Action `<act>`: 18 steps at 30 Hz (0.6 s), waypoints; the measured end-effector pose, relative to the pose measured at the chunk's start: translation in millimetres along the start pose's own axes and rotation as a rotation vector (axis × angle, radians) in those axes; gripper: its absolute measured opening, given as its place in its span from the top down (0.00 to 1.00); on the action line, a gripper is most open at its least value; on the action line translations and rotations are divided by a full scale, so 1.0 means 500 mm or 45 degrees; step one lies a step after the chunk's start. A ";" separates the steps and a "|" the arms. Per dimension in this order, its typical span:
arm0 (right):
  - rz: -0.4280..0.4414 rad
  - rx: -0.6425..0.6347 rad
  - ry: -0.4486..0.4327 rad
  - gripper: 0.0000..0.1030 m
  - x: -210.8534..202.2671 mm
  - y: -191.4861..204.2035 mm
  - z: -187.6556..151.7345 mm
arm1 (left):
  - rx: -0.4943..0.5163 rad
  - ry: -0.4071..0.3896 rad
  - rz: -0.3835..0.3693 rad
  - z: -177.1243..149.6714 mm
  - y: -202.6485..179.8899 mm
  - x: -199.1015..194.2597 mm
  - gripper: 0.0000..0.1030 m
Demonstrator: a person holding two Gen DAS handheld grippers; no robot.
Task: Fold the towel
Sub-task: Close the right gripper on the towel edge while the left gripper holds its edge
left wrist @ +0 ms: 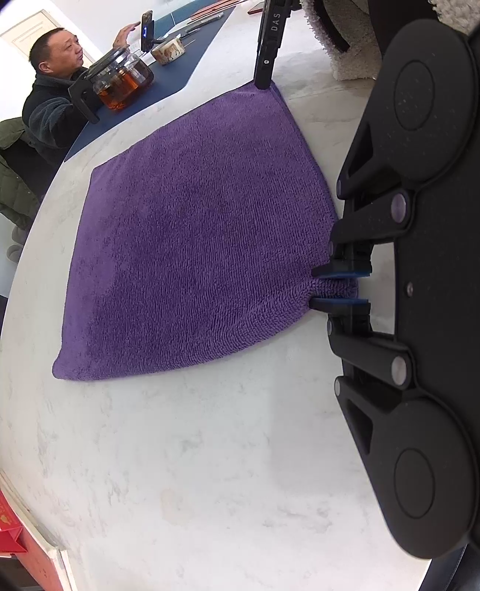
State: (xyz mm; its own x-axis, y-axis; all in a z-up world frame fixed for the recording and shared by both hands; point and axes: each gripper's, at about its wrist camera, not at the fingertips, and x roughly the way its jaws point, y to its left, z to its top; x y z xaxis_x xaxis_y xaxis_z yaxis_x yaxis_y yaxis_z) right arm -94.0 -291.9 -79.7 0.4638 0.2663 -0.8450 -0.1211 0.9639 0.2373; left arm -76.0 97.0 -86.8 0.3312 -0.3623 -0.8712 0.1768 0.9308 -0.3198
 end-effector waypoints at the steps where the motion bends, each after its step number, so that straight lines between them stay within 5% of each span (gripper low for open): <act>1: 0.001 0.004 -0.003 0.70 0.001 0.000 0.001 | 0.000 -0.001 -0.002 0.000 0.001 0.000 0.91; 13: -0.127 -0.257 -0.001 0.85 0.012 0.041 -0.001 | 0.000 -0.006 0.013 0.000 -0.003 -0.002 0.91; 18: -0.070 -0.252 0.010 0.91 0.011 0.032 0.004 | -0.018 -0.019 0.018 -0.005 -0.004 -0.003 0.91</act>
State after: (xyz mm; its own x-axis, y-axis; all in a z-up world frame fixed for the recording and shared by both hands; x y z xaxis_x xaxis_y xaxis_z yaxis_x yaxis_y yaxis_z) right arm -91.4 -275.1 -79.5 0.4678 0.2127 -0.8579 -0.2665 0.9594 0.0926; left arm -79.0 95.9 -85.7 0.3471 -0.3495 -0.8703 0.1592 0.9365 -0.3126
